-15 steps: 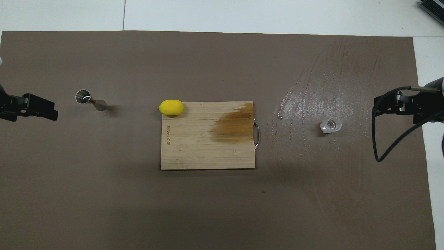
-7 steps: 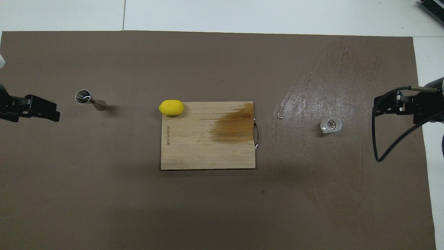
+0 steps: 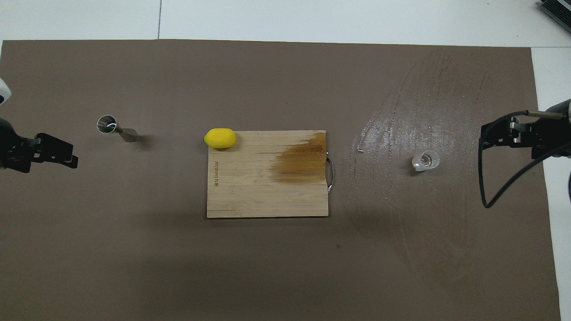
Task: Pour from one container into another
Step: 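Open the left gripper and reach toward the small metal cup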
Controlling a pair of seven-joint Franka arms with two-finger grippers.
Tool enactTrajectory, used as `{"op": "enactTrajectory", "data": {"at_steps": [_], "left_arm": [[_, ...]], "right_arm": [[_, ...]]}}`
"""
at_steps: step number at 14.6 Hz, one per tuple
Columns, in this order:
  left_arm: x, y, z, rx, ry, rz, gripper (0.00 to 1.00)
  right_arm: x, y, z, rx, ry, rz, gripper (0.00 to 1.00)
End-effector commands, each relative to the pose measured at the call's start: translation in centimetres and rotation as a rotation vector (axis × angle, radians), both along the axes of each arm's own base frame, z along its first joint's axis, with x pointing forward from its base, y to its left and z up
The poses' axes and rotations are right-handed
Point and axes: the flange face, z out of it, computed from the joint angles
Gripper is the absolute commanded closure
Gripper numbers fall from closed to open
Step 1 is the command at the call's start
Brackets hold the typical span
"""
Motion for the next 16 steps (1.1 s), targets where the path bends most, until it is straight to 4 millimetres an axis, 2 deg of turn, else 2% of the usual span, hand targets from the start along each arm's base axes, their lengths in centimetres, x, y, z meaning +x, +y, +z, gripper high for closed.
{"op": "enactTrajectory", "data": {"at_steps": [1,3,5,7,12,16], "left_arm": [[0.4,2.8,-3.6,-0.097,0.066,0.188,0.0],[0.3,5.2,-6.3,-0.165,0.131,0.359,0.0],[-0.4,7.3,-9.9,-0.229,0.178,0.522,0.0],[-1.2,8.8,-12.5,-0.308,0.224,0.769,0.0],[-2.3,12.6,-17.3,-0.59,0.381,1.405,0.0],[-2.4,13.7,-20.3,-0.782,0.506,1.844,0.0]], "right_arm": [[-0.6,-0.4,0.1,0.018,-0.004,0.009,0.0],[-0.6,-0.3,0.1,0.018,-0.004,0.01,0.0],[-0.6,-0.3,0.1,0.018,-0.004,0.01,0.0],[-0.6,-0.3,0.1,0.018,-0.002,0.01,0.0],[-0.6,-0.3,0.1,0.018,-0.004,0.01,0.0],[-0.6,-0.3,0.1,0.018,-0.004,0.01,0.0]]}}
